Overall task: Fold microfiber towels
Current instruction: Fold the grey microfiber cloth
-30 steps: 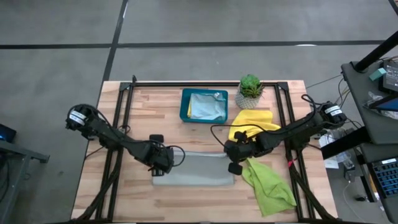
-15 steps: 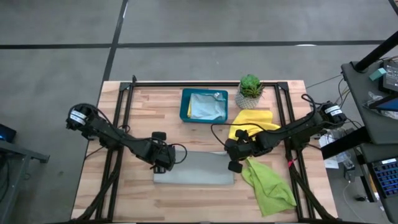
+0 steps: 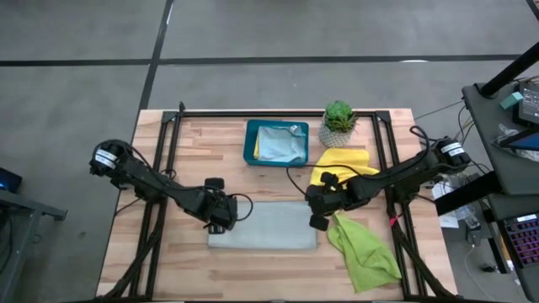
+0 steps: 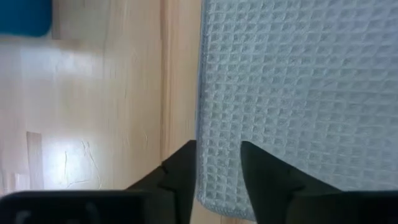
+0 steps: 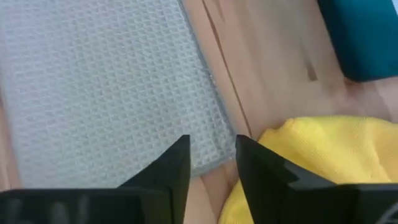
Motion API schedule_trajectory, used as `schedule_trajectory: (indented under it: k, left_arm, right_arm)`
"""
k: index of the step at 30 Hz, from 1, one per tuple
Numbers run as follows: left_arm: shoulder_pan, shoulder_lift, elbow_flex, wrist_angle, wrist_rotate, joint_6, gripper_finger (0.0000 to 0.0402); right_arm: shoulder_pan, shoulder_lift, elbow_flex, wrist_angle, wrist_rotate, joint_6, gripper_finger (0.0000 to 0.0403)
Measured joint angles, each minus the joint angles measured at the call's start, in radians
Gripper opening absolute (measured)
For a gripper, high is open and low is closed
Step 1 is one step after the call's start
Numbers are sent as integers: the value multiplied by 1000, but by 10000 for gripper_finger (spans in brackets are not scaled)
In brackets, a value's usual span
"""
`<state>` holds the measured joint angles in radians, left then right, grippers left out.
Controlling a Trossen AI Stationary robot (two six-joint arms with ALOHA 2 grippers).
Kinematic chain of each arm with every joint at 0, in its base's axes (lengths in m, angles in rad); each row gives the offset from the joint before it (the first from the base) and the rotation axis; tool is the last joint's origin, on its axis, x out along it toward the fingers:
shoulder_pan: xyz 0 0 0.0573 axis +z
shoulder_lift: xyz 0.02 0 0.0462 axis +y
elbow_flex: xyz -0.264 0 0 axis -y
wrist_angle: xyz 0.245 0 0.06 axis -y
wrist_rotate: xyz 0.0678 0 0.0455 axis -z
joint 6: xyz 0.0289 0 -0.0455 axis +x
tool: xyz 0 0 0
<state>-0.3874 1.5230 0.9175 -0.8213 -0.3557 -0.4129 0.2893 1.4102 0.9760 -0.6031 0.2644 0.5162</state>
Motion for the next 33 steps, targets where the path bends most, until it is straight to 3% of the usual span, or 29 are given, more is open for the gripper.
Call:
schedule_trajectory:
  k: [6,11,16,20,28,33]
  left_arm:
    - [-6,-20,21,46,26,-6,145]
    - [-16,-2,1,314,33,-25,137]
    - [-20,66,-36,515,32,11,109]
    - [-20,129,-54,583,29,6,74]
    - [-20,223,-55,631,0,-20,7]
    - [-20,238,-54,593,-12,-79,4]
  right_arm:
    - [0,-10,0,2,-43,93,141]
    - [8,-2,-1,7,-104,268,155]
    - [32,-1,-14,9,-144,358,171]
    - [48,-1,-15,9,-142,405,173]
    - [66,10,-19,10,-152,551,159]
    - [66,10,-45,17,-160,631,181]
